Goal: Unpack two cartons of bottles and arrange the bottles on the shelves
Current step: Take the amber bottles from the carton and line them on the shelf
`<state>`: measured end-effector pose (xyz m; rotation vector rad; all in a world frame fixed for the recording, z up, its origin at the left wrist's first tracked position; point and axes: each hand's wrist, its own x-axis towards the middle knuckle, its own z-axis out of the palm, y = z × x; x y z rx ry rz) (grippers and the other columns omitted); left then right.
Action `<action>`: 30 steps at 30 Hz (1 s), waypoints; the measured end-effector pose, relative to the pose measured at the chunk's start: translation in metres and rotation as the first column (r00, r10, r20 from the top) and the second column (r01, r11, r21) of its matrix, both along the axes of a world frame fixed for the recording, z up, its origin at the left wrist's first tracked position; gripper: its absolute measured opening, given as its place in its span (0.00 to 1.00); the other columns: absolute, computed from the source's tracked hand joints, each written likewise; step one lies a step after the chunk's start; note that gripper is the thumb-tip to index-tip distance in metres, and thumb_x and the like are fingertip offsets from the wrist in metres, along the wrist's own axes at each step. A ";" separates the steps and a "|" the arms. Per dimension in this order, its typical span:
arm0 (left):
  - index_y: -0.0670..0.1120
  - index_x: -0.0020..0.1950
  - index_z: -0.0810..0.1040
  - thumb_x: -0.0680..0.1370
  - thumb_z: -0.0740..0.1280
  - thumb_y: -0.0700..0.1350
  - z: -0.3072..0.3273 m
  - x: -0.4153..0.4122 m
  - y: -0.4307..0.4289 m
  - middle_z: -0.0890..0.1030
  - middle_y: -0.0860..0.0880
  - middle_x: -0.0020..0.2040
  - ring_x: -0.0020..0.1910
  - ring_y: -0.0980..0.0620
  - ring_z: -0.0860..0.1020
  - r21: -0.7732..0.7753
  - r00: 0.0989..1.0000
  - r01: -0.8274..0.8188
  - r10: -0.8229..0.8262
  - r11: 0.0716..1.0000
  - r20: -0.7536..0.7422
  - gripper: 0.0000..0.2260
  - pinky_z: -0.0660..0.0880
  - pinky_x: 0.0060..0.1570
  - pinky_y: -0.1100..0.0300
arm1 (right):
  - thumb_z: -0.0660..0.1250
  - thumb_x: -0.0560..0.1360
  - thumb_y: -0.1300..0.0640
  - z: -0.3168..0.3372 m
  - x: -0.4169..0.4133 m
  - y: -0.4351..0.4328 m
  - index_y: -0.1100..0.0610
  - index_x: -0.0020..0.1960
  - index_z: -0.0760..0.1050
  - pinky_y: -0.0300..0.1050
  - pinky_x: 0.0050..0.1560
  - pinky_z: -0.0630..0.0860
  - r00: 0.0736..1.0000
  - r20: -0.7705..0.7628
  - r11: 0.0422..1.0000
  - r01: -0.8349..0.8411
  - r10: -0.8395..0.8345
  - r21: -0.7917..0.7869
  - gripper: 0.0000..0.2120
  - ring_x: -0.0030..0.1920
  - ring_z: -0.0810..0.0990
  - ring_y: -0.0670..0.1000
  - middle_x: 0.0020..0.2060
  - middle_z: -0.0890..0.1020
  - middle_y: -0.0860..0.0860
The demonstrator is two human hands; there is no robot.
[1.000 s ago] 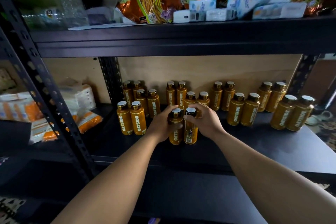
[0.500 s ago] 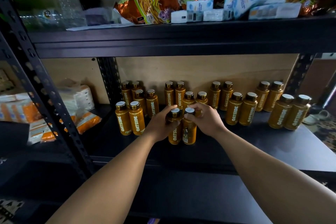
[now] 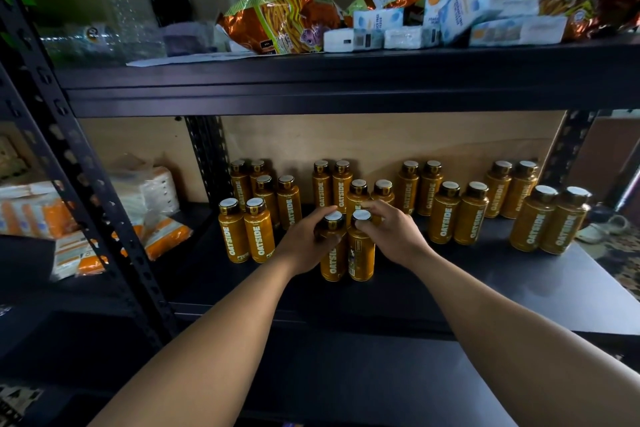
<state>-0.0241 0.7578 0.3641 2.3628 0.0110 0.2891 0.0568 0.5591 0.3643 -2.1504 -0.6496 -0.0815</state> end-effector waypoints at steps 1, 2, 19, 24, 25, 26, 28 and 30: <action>0.59 0.78 0.63 0.82 0.66 0.50 0.001 0.001 0.001 0.68 0.52 0.77 0.74 0.49 0.67 -0.002 1.000 0.003 -0.003 1.000 -0.005 0.26 0.69 0.67 0.55 | 0.68 0.79 0.44 -0.001 0.000 -0.002 0.42 0.72 0.72 0.46 0.52 0.80 1.000 0.002 1.000 -0.021 0.021 -0.024 0.22 0.51 0.81 0.43 0.59 0.82 0.46; 0.60 0.78 0.63 0.82 0.66 0.51 0.002 0.001 0.002 0.68 0.52 0.77 0.75 0.48 0.67 -0.009 1.000 0.005 -0.005 1.000 -0.011 0.25 0.70 0.68 0.52 | 0.67 0.80 0.44 -0.002 0.001 -0.004 0.41 0.73 0.71 0.47 0.53 0.81 0.999 0.009 0.998 -0.034 0.034 -0.050 0.22 0.50 0.80 0.43 0.58 0.83 0.48; 0.57 0.77 0.65 0.82 0.67 0.51 0.003 0.004 0.002 0.70 0.50 0.75 0.72 0.49 0.69 0.014 1.000 -0.018 0.018 1.000 0.012 0.24 0.72 0.65 0.55 | 0.75 0.73 0.39 0.002 -0.002 0.006 0.49 0.61 0.73 0.47 0.48 0.80 0.996 0.041 0.997 0.083 -0.082 -0.013 0.24 0.52 0.80 0.46 0.55 0.80 0.44; 0.58 0.77 0.65 0.82 0.66 0.52 0.000 0.006 0.005 0.71 0.50 0.74 0.72 0.48 0.70 0.034 1.000 0.005 -0.006 0.999 0.027 0.24 0.73 0.67 0.49 | 0.68 0.79 0.45 0.002 0.000 -0.004 0.43 0.74 0.71 0.49 0.52 0.82 0.998 0.055 0.996 -0.019 0.024 -0.091 0.24 0.48 0.83 0.44 0.60 0.83 0.47; 0.58 0.77 0.65 0.82 0.66 0.52 0.000 0.007 0.005 0.71 0.50 0.74 0.71 0.49 0.71 0.034 1.000 0.004 -0.004 0.999 0.025 0.24 0.73 0.66 0.49 | 0.68 0.79 0.45 0.001 0.000 -0.005 0.43 0.74 0.71 0.49 0.51 0.82 0.997 0.068 0.995 -0.015 0.022 -0.097 0.23 0.48 0.82 0.44 0.58 0.84 0.46; 0.58 0.77 0.65 0.82 0.66 0.52 0.000 0.008 0.005 0.71 0.50 0.74 0.71 0.49 0.71 0.030 1.000 0.000 -0.001 1.000 0.024 0.24 0.73 0.66 0.49 | 0.68 0.80 0.44 0.000 0.000 -0.005 0.43 0.74 0.71 0.48 0.50 0.82 0.997 0.082 0.995 -0.007 0.015 -0.098 0.23 0.48 0.82 0.44 0.57 0.84 0.46; 0.59 0.77 0.65 0.82 0.66 0.52 0.000 0.011 0.005 0.71 0.50 0.74 0.72 0.49 0.71 0.025 1.000 -0.003 0.002 1.000 0.023 0.24 0.73 0.67 0.50 | 0.68 0.79 0.43 -0.001 0.001 -0.003 0.44 0.74 0.72 0.46 0.48 0.80 0.995 0.101 0.995 0.018 -0.007 -0.101 0.23 0.47 0.81 0.45 0.54 0.84 0.46; 0.59 0.77 0.65 0.82 0.66 0.52 -0.001 0.014 0.006 0.72 0.50 0.74 0.72 0.49 0.71 0.029 1.000 -0.005 0.004 1.000 0.024 0.24 0.73 0.66 0.52 | 0.68 0.79 0.43 -0.001 0.002 -0.001 0.44 0.73 0.73 0.44 0.45 0.79 0.993 0.111 0.994 0.035 -0.024 -0.099 0.23 0.46 0.81 0.44 0.52 0.84 0.46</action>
